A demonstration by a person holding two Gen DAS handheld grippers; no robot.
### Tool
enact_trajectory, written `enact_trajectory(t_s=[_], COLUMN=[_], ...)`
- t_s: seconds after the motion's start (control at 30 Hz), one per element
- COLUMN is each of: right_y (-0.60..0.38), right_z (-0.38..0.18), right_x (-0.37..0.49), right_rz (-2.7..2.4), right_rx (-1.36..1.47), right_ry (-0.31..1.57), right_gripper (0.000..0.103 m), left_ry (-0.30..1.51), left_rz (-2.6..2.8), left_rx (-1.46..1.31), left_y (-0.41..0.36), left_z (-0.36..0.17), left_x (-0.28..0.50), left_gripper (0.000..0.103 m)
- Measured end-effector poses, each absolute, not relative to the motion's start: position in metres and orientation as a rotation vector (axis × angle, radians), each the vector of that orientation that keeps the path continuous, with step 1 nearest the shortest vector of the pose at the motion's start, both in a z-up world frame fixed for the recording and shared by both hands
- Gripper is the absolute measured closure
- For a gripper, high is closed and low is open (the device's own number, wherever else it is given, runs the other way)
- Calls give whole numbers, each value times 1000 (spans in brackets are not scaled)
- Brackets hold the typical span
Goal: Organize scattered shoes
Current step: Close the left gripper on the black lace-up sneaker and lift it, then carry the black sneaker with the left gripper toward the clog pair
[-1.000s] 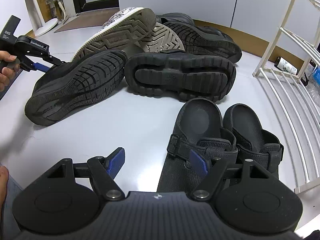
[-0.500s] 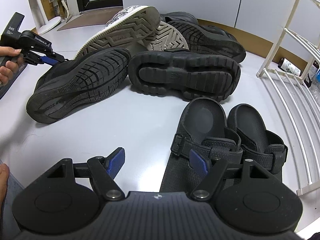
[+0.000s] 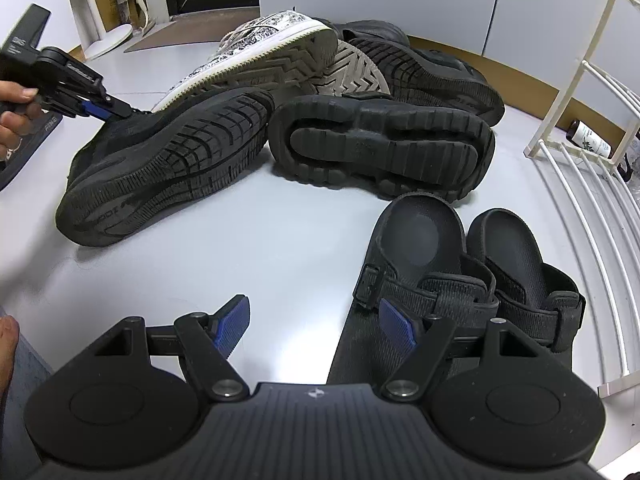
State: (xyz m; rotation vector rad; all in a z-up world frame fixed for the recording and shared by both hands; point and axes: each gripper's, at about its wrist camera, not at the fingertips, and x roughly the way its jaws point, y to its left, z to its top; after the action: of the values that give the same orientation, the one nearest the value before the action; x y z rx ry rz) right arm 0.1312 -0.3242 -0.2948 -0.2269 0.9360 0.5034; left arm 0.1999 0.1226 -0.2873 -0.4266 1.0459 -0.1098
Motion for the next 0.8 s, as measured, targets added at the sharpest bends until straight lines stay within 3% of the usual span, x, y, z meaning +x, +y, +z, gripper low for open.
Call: enact_trajectory(t_s=[0.53,0.8], right_y=[-318,-316], right_z=[-294,-292], right_x=[129,130], right_rz=[506,503], right_rx=[-223,-222], right_ry=[942,942], right_gripper=[27,27], left_ry=[1184,1146], left_rz=[-395,-306], left_rx=[-493,-531], left_y=[48,74], left_z=[-285,-271], left_x=[183,187], left_gripper=[96,96])
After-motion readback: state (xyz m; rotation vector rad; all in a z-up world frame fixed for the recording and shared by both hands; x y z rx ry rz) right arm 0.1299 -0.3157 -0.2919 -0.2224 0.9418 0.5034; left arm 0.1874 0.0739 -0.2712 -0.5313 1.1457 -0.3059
